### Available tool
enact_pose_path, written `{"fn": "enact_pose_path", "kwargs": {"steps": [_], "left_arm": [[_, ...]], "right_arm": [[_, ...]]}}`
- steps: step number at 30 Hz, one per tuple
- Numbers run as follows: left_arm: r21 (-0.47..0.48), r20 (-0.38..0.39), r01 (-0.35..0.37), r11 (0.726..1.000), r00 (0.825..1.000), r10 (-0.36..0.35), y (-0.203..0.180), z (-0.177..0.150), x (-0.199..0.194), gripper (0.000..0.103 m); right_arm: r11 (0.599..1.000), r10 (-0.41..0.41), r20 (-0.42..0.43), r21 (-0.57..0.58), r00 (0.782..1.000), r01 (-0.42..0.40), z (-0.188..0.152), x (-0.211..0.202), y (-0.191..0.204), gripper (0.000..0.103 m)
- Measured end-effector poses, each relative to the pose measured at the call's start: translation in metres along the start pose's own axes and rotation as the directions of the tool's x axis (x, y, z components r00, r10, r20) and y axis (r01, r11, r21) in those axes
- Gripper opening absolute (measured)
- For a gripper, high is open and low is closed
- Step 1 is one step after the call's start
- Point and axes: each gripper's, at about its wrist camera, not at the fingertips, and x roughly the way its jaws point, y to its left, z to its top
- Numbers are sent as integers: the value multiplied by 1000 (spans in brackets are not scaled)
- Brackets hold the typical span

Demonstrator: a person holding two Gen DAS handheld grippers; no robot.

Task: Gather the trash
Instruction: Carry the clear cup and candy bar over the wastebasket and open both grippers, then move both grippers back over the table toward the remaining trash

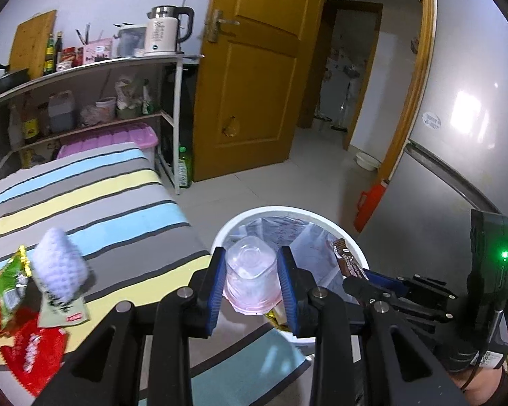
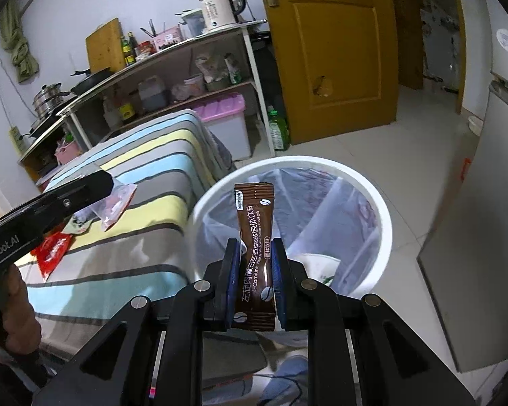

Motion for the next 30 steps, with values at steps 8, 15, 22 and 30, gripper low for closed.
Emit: {"fn": "enact_pose_path", "kwargs": {"steps": [8,15,22,30], "left_arm": [[8,-48,36,999,998,-35,-11,1,30,32],[5,-94,47,999,994,-47,-13,-2,50,33],[-26,-101,58,998,993,-60,-7,-1,55,46],[-26,-53,53,998,997,-54,-3,-4,34,46]], "right_arm": [[1000,-1,-33,22,999,2,1,18,-17,20],[1000,-12,-72,26,997,14,-1,35,-25,22],[999,-12,-71,35,997,15,-3,36,-28,43],[999,-1,-25,41,1000,2,-2,16,-24,43]]}}
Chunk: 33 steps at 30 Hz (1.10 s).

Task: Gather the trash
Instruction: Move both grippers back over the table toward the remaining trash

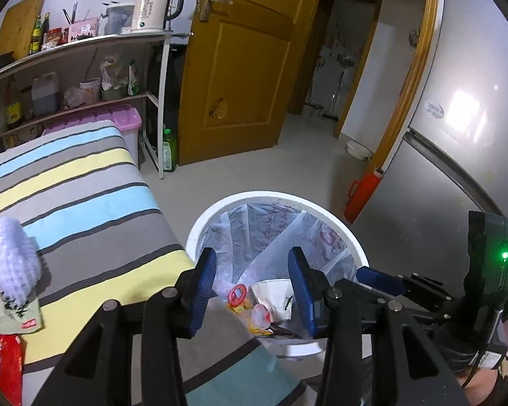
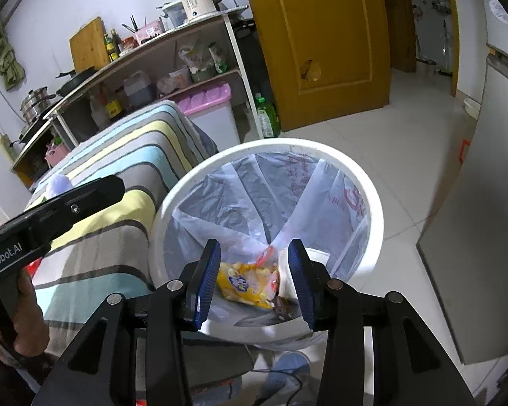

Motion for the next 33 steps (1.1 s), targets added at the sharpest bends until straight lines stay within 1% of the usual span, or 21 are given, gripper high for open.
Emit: {"fn": "enact_pose_path", "kwargs": {"steps": [8,14,20,23,26,33], "left_arm": [[-27,66,-40,999,997,42,13,-10,-42,46],[-48,109,-77,996,991,82,24,-21,-74,46],[-73,132,-136,988,980,145,40,-34,-97,46],[-87,142,-152,984,976,164,49,-42,-109,46],[-105,154,-203,974,964,217,59,-49,-119,46],[-147,161,-253,956,948,275,82,-67,-136,46]], "right_arm": [[999,39,66,-40,997,-36,-2,-33,26,43],[992,86,80,-99,993,-78,-7,-48,58,43],[978,143,66,-164,988,-131,-16,-50,92,43],[970,167,55,-191,984,-154,-20,-50,106,43],[961,188,48,-216,981,-174,-24,-50,118,43],[943,219,28,-261,975,-205,-29,-49,138,43]]}}
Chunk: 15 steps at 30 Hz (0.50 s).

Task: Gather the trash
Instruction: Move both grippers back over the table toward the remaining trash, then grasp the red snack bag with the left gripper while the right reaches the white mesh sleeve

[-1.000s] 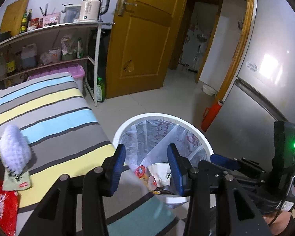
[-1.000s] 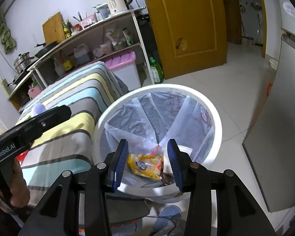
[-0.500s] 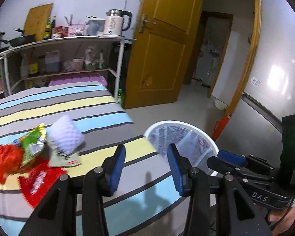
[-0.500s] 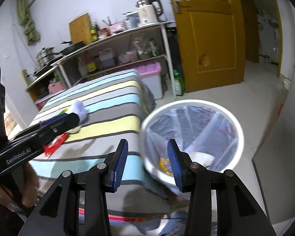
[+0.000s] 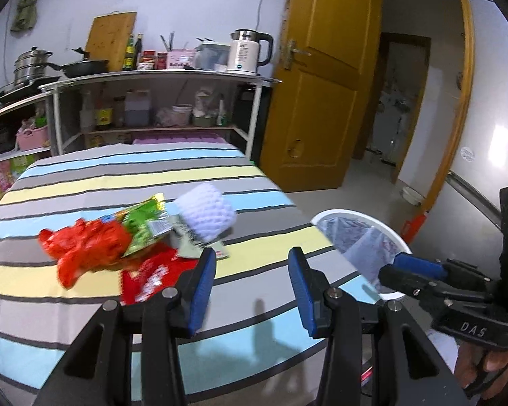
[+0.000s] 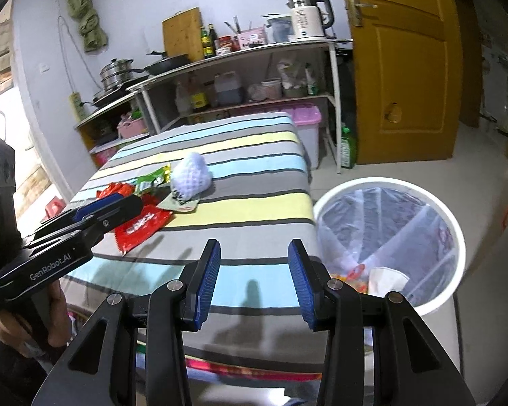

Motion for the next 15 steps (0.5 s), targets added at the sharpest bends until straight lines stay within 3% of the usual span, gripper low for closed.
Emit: {"fn": "enact_pose_path", "kwargs": {"steps": [15], "left_arm": [[-71,-36,-143,987,989,141,63,-21,-15,46]], "right_arm": [[995,64,-35,-73,997,-67,5,22,33,43]]}}
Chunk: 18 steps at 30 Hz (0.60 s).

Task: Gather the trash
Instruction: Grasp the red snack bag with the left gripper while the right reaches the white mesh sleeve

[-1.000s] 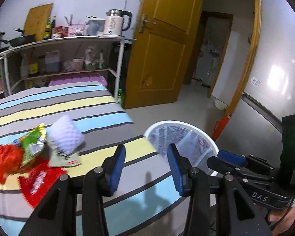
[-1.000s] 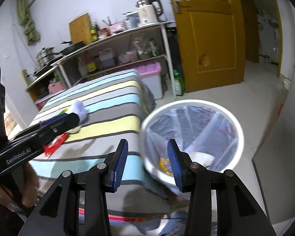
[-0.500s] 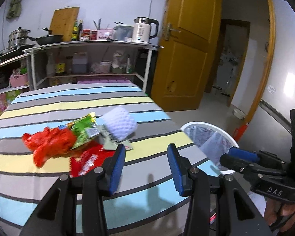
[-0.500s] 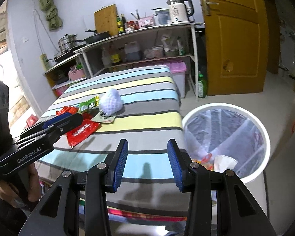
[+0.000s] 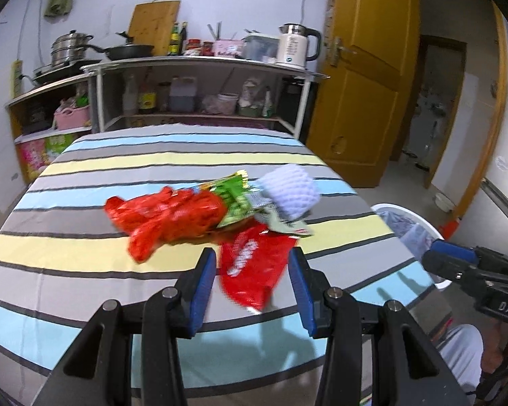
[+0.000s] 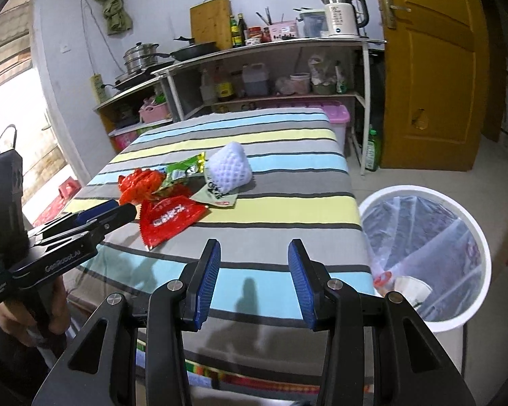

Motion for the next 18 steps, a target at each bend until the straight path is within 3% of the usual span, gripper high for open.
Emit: {"fn": "enact_pose_path", "kwargs": {"steps": [18], "left_arm": [[-21,-144,-23,1000,989,19,10,7,48,46]], "right_arm": [[1000,8,-18,-26,1000,-8,18,27,5,43]]}}
